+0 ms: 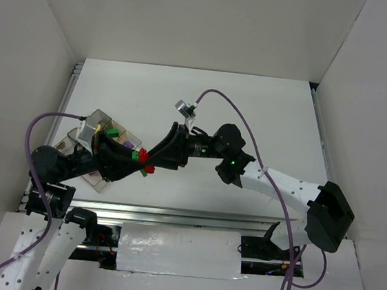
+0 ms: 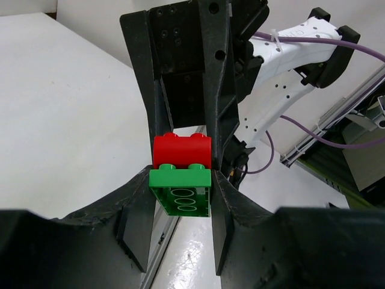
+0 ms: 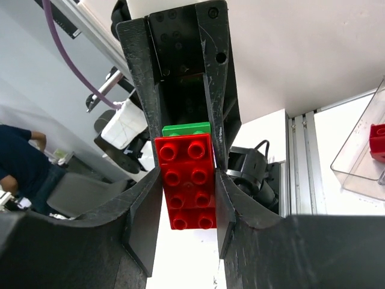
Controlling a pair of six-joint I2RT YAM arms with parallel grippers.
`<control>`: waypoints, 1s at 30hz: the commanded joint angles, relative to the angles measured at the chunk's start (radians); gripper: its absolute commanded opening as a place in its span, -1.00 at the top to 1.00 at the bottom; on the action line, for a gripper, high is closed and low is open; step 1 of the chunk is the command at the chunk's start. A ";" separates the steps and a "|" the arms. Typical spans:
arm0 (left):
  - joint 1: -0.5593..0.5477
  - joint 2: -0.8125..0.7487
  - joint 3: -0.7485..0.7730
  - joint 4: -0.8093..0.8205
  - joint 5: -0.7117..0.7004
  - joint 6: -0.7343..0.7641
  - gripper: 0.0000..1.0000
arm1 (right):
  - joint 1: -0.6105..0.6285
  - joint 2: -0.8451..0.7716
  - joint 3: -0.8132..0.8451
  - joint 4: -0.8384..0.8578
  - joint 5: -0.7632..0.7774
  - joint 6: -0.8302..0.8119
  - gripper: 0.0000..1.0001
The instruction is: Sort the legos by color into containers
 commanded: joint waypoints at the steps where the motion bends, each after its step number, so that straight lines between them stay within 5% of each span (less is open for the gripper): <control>1: -0.005 0.016 0.073 -0.099 -0.003 0.128 1.00 | -0.014 -0.049 -0.026 0.111 0.004 0.013 1.00; 7: -0.005 -0.008 0.085 -0.141 0.008 0.167 1.00 | -0.148 -0.063 -0.163 0.420 -0.047 0.211 1.00; 13: -0.005 -0.004 0.119 -0.240 -0.075 0.241 1.00 | -0.157 -0.086 -0.182 0.337 -0.013 0.150 1.00; 16: -0.005 0.030 0.211 -0.470 -0.369 0.307 1.00 | -0.140 -0.071 -0.064 -0.139 0.216 -0.037 1.00; 17: -0.004 0.045 0.237 -0.532 -0.596 0.312 1.00 | -0.128 -0.049 -0.015 -0.260 0.404 -0.068 1.00; 19: -0.005 0.094 0.297 -0.685 -0.812 0.297 1.00 | -0.114 0.065 0.120 -0.500 0.557 -0.041 1.00; 21: -0.005 0.095 0.312 -0.768 -1.083 0.248 1.00 | -0.114 0.197 0.218 -0.585 0.667 0.054 1.00; 24: -0.005 0.047 0.306 -0.820 -1.303 0.211 1.00 | -0.091 0.369 0.350 -0.589 0.702 0.113 1.00; 30: -0.007 -0.030 0.369 -0.887 -1.520 0.199 1.00 | 0.033 0.725 0.791 -0.709 0.558 0.003 1.00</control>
